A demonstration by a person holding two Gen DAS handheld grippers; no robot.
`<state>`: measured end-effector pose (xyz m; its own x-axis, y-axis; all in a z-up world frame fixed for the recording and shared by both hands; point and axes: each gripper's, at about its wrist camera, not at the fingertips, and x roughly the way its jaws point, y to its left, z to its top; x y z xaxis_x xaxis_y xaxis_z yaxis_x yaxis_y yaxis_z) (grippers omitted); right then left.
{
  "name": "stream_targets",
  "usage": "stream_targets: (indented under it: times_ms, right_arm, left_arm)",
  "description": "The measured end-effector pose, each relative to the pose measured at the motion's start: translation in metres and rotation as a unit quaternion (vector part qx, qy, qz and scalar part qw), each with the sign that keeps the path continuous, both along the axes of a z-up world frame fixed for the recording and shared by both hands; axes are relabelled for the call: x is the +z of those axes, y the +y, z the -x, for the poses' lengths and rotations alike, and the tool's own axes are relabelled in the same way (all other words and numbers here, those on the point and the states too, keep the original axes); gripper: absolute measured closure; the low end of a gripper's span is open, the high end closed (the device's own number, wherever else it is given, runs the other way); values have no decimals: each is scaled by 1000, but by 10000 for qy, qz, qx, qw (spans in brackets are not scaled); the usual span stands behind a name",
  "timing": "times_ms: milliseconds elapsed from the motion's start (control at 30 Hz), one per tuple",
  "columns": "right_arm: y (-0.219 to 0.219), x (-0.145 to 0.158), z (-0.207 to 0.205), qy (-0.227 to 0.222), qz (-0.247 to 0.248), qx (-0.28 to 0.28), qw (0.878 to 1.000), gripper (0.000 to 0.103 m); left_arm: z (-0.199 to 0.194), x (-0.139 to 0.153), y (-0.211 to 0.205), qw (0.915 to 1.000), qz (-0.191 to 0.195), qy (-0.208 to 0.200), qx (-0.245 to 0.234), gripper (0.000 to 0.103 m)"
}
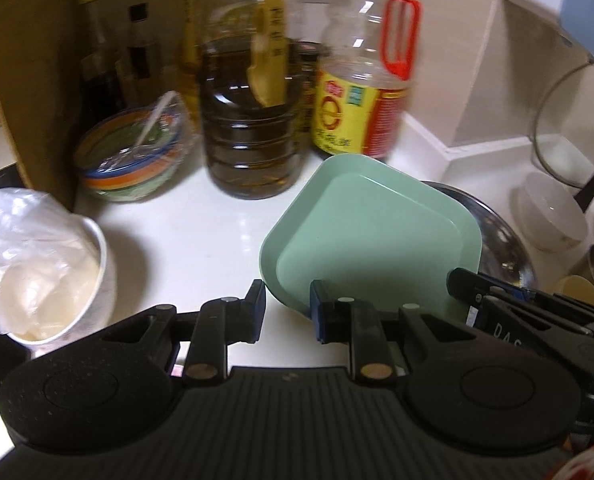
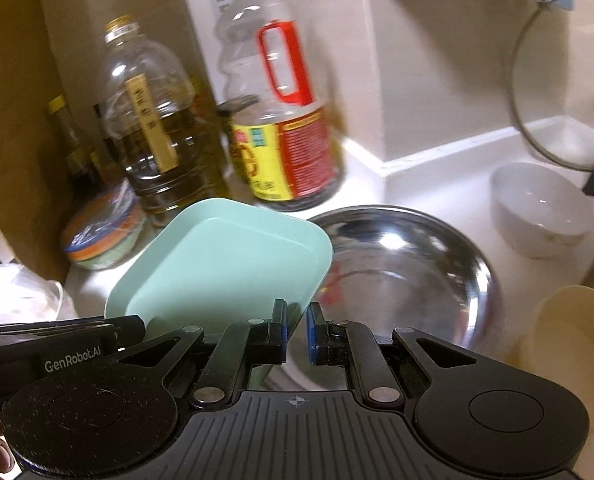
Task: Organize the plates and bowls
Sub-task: 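Carry the green plate over the large steel plate and lower it in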
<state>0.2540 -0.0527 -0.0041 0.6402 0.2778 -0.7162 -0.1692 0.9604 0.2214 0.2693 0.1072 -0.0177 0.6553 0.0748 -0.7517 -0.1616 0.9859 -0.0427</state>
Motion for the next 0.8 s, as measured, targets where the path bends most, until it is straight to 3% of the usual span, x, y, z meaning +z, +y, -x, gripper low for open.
stream_targets:
  times_ms: [467,800]
  right_arm:
    - [-44,-2,-1,72,156,-589,9981,94]
    - [-59,-13,-12,242,227,-739,9967,93]
  left_arm:
    - [-21,-8,-40,9982,71,57,-596,82]
    - [-39,-20,-55,9969,115,220,-740,82]
